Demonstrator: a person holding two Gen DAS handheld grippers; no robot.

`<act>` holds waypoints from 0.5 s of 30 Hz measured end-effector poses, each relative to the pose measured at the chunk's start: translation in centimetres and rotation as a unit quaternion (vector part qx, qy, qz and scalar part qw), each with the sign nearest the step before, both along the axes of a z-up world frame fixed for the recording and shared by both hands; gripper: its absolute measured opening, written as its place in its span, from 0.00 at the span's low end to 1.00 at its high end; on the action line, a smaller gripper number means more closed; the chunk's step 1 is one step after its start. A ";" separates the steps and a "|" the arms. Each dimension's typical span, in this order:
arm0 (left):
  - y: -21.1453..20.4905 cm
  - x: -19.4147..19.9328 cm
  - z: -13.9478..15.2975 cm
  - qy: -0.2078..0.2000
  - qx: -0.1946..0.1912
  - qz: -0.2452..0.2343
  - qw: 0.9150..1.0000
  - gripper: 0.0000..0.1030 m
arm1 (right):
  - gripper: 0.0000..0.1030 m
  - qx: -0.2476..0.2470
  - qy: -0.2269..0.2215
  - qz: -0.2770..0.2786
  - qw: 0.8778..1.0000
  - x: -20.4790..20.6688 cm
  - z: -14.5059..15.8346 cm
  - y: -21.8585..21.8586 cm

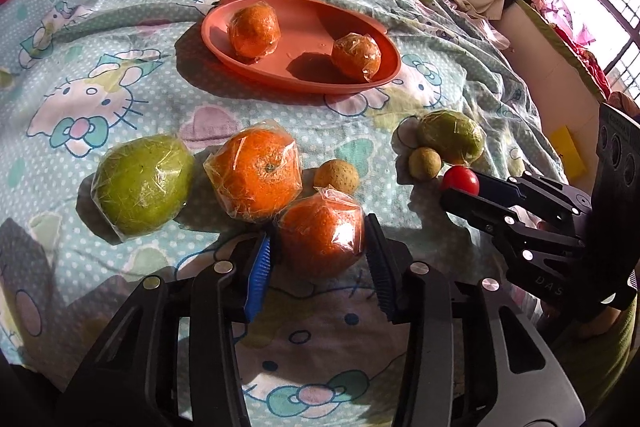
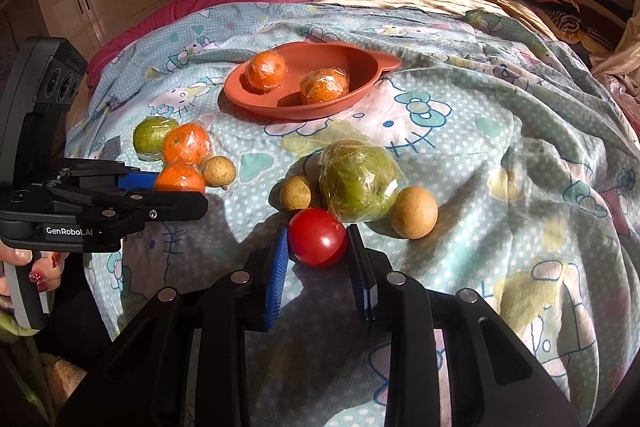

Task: Organize fruits
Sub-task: 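Grasp a bagged orange with the left tool while the right tool grasps the red tomato, then lift the bagged orange and the tomato and carry both over the plate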

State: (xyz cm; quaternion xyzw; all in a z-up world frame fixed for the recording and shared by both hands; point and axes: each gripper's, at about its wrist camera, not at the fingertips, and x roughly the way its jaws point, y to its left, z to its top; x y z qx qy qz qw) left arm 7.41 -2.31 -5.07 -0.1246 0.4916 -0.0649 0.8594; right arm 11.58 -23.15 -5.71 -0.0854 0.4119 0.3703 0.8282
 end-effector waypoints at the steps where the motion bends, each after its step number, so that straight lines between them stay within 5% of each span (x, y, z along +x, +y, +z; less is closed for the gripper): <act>1: 0.0 0.0 0.0 0.000 0.000 -0.001 1.000 0.34 | 0.27 0.001 0.000 0.001 1.000 -0.1 0.1 0.0; 15: -0.6 -1.5 2.4 -0.018 -0.009 -0.023 1.000 0.32 | 0.27 0.017 -0.009 0.015 1.000 -1.3 1.3 -0.2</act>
